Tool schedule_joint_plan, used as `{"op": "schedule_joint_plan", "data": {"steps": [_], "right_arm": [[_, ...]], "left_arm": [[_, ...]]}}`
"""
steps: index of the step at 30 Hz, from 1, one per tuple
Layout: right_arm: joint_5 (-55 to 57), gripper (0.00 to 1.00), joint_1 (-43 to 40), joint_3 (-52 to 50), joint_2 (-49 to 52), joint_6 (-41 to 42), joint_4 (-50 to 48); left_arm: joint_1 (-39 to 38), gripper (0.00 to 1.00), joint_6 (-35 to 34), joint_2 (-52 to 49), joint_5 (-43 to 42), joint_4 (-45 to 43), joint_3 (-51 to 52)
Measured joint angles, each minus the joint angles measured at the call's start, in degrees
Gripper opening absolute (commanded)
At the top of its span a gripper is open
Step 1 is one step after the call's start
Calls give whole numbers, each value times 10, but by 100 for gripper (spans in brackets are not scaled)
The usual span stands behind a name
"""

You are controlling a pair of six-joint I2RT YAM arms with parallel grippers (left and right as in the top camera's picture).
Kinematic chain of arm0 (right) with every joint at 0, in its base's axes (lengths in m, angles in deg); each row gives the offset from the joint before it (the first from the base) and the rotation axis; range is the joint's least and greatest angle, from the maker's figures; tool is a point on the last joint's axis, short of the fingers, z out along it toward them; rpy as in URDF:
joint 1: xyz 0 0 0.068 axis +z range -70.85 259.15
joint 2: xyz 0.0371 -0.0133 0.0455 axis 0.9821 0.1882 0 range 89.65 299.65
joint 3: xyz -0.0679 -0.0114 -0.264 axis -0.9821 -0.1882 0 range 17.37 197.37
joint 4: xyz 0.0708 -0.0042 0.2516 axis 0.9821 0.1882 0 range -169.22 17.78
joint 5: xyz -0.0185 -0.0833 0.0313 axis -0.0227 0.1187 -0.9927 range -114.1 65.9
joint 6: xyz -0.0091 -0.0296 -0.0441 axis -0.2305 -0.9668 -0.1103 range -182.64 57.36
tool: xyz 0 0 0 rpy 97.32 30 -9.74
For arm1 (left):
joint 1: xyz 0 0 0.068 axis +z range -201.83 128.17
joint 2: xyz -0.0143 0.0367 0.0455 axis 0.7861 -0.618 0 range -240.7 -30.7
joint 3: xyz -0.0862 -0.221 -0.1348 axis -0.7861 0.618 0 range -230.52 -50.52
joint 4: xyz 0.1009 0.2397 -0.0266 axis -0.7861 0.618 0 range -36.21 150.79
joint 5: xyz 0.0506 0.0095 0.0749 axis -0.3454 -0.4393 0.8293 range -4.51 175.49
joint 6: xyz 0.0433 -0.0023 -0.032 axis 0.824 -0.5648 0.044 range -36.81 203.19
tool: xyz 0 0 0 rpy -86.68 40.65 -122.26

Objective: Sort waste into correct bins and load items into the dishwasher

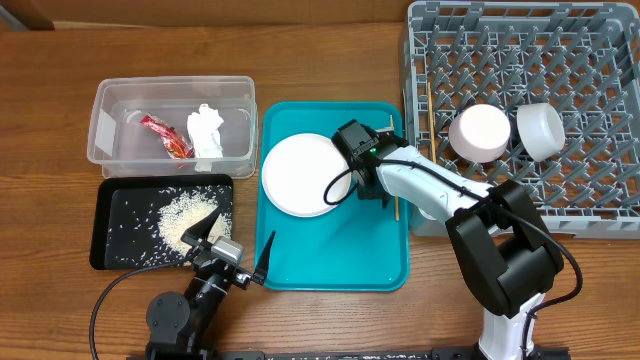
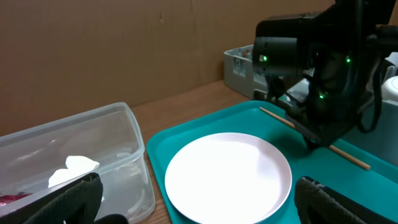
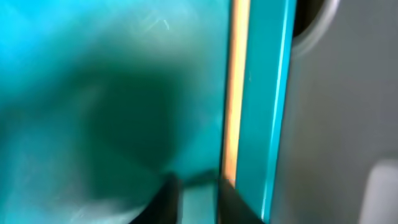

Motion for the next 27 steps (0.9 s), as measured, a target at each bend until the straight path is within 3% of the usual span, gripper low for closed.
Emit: {"op": "schedule_joint_plan", "data": {"steps": [3, 7, 11, 14, 27], "right_arm": [[-18, 4, 0, 0, 0, -2, 20], [-41, 5, 0, 4, 0, -5, 33], [-54, 28, 0, 6, -6, -9, 41], [-51, 37, 0, 6, -16, -6, 33], [-27, 38, -2, 6, -26, -7, 22]], "left_arm": [[0, 100, 0, 0, 0, 0, 0], [0, 100, 0, 0, 0, 0, 0], [0, 100, 0, 0, 0, 0, 0], [0, 100, 0, 0, 0, 0, 0], [0, 100, 0, 0, 0, 0, 0]]}}
